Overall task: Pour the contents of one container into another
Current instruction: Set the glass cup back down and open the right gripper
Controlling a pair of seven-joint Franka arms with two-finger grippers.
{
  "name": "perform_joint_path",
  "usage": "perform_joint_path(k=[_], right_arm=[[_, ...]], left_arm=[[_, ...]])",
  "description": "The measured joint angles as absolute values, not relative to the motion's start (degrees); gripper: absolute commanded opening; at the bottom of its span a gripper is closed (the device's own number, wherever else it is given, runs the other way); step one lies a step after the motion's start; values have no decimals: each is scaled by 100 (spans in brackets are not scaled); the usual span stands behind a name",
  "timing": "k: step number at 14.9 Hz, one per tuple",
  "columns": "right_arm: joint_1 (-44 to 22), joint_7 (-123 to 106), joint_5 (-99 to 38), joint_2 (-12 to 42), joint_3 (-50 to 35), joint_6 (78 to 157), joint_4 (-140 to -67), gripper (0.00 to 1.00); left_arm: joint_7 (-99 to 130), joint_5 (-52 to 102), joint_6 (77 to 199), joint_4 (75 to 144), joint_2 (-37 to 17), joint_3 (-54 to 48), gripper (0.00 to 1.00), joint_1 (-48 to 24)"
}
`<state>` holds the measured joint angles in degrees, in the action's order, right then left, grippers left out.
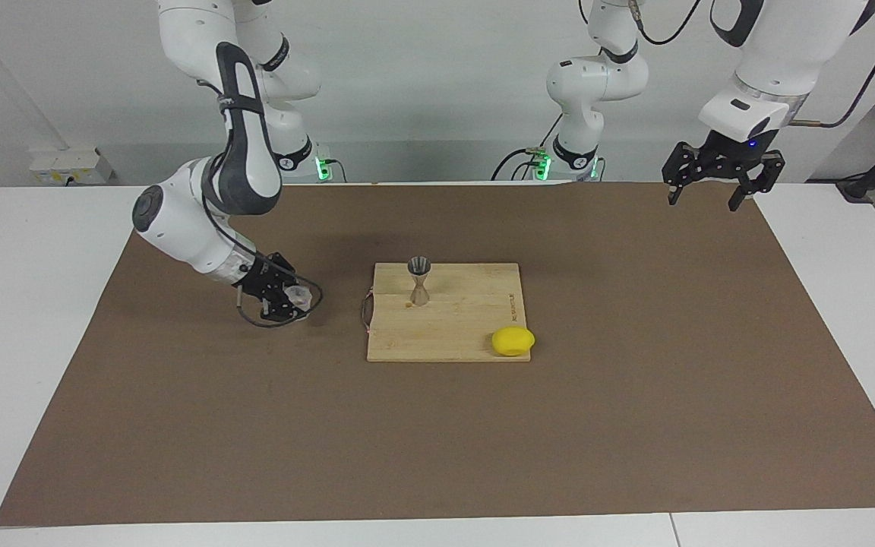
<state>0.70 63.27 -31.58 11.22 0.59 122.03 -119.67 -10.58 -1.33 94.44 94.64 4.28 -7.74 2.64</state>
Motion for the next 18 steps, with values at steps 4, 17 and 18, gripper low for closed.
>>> perform_joint_path(k=[4, 17, 18], right_arm=[[583, 5378, -3676, 1379, 59, 12009, -12055, 29], [757, 5220, -4167, 1317, 87, 12093, -12259, 100], [803, 5113, -4081, 1264, 88, 12093, -12262, 100]], left_arm=[[-1057, -133, 9444, 9464, 428, -774, 100, 264], [-1055, -133, 9443, 9464, 429, -773, 100, 264], [-1055, -133, 9443, 9464, 429, -773, 100, 264]])
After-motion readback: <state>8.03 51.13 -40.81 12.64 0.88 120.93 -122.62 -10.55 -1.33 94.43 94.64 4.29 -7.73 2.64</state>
